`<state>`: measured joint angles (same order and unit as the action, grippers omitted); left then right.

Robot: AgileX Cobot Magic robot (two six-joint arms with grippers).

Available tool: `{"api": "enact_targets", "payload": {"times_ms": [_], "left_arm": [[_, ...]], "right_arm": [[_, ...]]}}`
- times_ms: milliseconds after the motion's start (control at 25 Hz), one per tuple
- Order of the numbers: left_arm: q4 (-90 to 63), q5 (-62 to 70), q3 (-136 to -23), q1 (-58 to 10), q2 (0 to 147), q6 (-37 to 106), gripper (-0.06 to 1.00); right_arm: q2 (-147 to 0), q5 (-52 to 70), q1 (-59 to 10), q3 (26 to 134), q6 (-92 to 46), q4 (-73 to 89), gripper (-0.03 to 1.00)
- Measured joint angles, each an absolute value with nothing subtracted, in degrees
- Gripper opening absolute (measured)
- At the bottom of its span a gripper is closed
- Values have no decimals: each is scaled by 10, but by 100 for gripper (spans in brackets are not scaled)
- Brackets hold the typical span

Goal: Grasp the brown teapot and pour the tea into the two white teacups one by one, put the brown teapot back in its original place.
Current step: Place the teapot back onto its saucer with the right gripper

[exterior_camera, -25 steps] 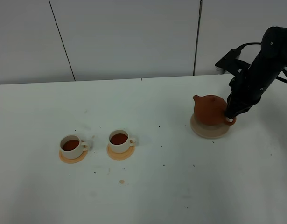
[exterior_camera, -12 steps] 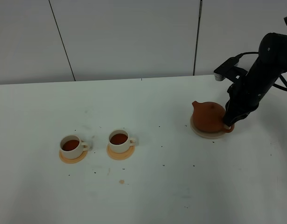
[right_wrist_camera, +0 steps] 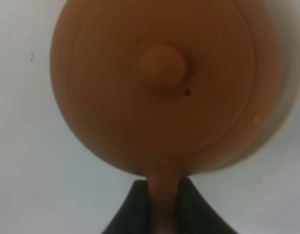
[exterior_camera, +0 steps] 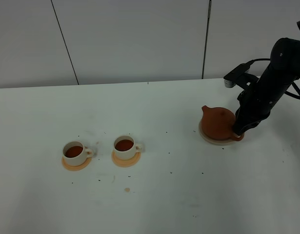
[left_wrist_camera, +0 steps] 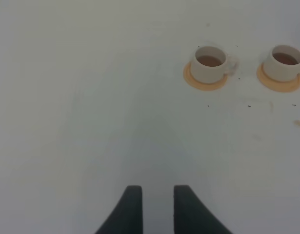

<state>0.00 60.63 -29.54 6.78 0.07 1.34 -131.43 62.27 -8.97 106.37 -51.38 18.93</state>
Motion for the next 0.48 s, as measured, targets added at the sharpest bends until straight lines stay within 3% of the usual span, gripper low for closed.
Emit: {"api": "enact_targets", "payload": {"times_ms": [320,480], "left_arm": [[0,606,-295,68,1,13,23],[0,606,-295,68,1,13,23]], "right_arm": [[-1314,623,-90,1064,-514,189,11],[-1314,629,-90,1064,-514,191,21]]}}
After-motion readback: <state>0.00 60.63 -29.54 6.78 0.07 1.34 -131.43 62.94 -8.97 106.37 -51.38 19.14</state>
